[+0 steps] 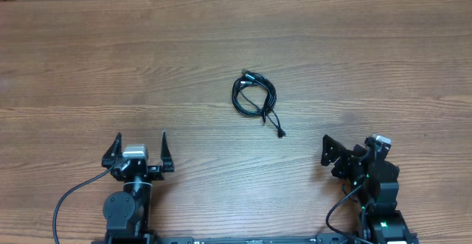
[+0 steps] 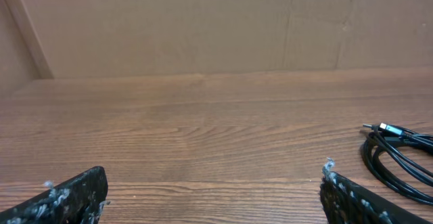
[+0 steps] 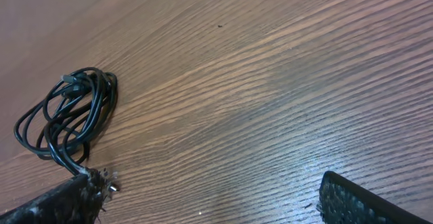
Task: Untangle cables
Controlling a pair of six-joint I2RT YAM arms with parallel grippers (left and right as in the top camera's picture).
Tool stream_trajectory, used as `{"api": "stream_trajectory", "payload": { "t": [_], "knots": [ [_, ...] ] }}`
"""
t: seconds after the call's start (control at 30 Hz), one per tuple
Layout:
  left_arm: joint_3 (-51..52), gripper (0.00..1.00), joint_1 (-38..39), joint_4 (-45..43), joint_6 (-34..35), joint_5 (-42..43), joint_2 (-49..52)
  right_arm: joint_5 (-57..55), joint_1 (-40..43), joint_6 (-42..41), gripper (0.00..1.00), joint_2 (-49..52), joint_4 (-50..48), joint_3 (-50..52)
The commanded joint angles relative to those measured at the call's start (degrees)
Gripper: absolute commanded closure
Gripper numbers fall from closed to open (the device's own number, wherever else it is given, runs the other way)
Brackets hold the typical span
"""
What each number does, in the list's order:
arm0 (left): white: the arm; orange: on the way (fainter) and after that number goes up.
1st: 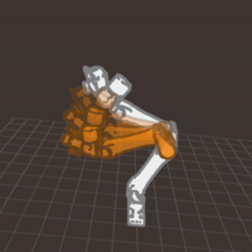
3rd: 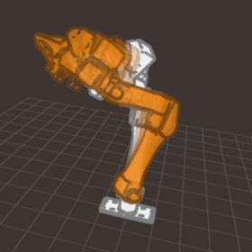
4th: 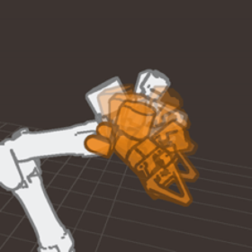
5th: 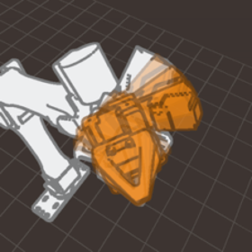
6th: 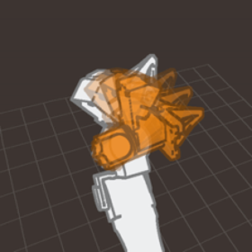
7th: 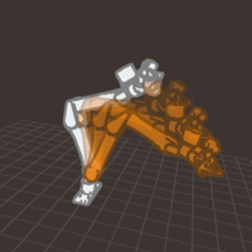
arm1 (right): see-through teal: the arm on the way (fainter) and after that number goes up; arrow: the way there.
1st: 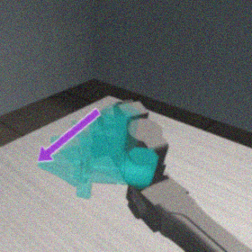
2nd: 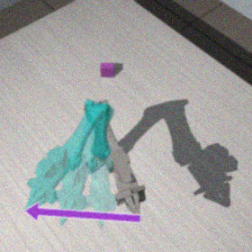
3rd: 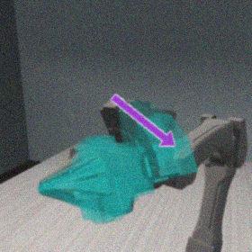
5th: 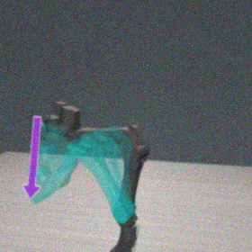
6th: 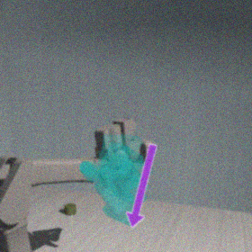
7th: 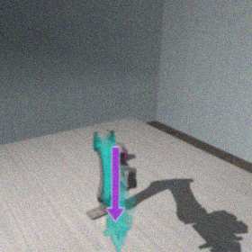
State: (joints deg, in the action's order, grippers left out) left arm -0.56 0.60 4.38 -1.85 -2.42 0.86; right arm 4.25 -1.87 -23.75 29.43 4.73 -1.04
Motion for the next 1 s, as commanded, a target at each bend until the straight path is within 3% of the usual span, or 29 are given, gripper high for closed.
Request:
{"api": "stream_trajectory", "payload": {
  "t": [0.0, 0.33, 0.97],
  "knots": [
    [0.24, 0.00, -0.59, -0.13, 0.55, -0.57, -0.61, 0.13, 0.02, -0.07, 0.00, 0.07, -0.35, 0.57],
    [0.24, 0.00, -0.59, -0.11, 0.55, -0.57, -0.61, -5.77, 0.02, -0.04, 0.00, 0.07, -0.15, 0.57],
    [0.24, 0.00, -0.59, -0.11, 0.55, -0.59, -0.61, -1.53, 0.02, -0.11, 0.00, 0.07, -0.15, 0.57]
  ]
}}
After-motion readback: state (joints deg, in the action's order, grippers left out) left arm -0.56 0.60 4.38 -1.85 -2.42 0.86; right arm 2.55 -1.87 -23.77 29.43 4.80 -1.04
